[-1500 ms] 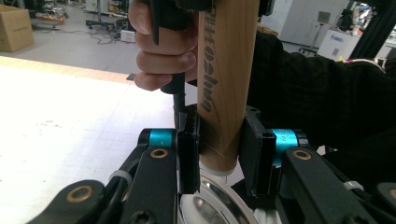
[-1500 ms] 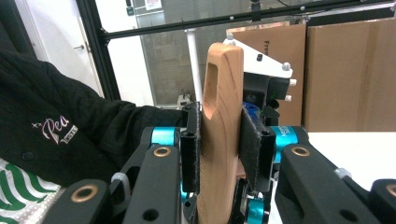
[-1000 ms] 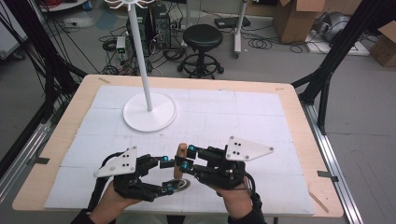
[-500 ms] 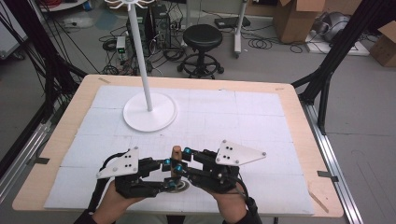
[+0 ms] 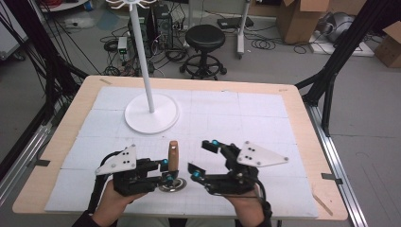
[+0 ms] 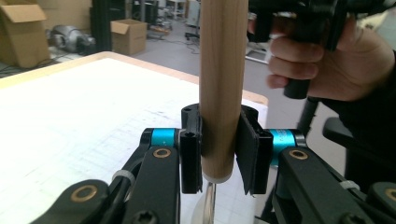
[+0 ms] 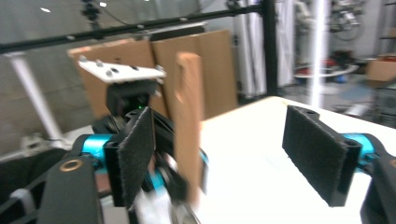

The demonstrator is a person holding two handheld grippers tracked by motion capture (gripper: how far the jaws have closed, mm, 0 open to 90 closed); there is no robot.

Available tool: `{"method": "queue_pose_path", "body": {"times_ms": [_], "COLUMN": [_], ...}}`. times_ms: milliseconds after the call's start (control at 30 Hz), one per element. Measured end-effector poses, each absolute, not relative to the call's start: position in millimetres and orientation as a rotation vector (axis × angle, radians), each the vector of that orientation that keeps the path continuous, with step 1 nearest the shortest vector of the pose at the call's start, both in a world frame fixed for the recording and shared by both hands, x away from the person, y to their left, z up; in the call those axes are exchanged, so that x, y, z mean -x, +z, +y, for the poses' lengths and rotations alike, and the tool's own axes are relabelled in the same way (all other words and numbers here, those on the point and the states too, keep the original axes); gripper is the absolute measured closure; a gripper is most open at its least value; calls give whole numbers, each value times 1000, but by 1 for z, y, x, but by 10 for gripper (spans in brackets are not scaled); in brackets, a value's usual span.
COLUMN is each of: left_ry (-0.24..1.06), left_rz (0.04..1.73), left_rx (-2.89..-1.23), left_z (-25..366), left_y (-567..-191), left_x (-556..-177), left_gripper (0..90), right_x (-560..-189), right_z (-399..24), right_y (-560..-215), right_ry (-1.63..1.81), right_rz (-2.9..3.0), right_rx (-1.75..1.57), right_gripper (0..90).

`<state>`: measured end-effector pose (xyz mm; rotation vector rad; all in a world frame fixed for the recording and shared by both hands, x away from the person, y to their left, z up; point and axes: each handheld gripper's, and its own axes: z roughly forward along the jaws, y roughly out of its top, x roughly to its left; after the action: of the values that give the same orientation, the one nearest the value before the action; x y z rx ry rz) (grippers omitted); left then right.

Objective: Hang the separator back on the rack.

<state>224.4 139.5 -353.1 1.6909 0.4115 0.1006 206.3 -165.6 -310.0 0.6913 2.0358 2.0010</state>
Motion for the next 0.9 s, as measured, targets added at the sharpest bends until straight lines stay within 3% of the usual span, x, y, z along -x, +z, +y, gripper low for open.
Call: {"method": "queue_pose_path", "body": {"times_ms": [333,900], "left_ry": [127,316], "left_rz": [498,660], "left_rx": [-1635,-1628], "left_z": [155,165], "left_y": [-341,-264], "left_x": [-258,-350], "left_gripper": [725,725], "right_x": [-203,-208], "right_z": [-254,-264], "right_y": [-346,-353], "right_ry": [1756,1719], "right_rz": [1939,1945], "right_rx": [-909,-932], "right_gripper": [183,183]}}
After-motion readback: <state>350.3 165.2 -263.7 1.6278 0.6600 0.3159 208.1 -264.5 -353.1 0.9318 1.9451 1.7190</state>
